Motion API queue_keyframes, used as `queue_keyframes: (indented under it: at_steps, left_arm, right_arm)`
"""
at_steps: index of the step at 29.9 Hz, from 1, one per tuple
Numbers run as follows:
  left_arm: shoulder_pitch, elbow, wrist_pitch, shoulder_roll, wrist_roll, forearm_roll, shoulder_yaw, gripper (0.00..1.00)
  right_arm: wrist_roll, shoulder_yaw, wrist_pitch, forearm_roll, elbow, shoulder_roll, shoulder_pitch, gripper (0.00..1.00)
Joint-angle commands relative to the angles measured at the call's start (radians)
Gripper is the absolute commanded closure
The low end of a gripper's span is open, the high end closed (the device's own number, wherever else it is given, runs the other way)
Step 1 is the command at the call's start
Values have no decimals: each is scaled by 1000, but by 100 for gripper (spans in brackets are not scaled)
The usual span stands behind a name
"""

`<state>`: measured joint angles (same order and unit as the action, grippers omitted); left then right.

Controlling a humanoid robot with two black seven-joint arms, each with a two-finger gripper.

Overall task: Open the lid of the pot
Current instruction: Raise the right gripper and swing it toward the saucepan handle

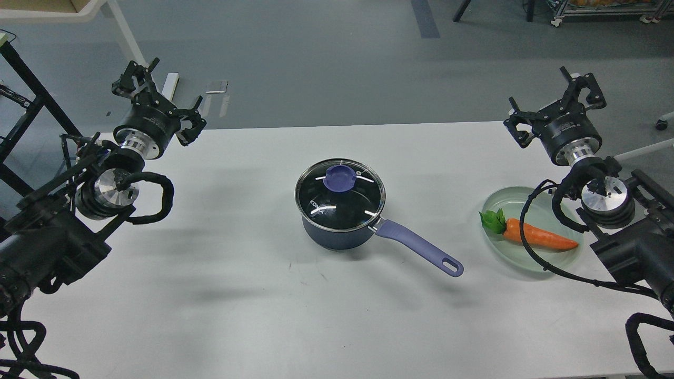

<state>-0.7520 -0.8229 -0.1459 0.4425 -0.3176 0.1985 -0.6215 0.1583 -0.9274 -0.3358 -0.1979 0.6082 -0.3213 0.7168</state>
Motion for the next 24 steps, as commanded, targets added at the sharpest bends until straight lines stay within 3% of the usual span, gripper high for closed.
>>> queue_keyframes:
  at_steps: [1, 10, 14, 24]
  left_arm:
    - [3, -5, -4, -2, 0, -10, -1, 0]
    - [10, -5, 2, 5, -6, -4, -3, 0]
    - [11, -5, -1, 19, 6, -4, -3, 0]
    - [11, -10, 17, 56, 14, -11, 16, 0]
  right_arm:
    - [0, 1, 3, 0, -2, 1, 6, 0]
    - [1, 131, -3, 3, 21, -27, 42, 0]
    - [0, 292, -3, 17, 54, -123, 128, 0]
    - [3, 686, 3, 342, 352, -298, 392, 0]
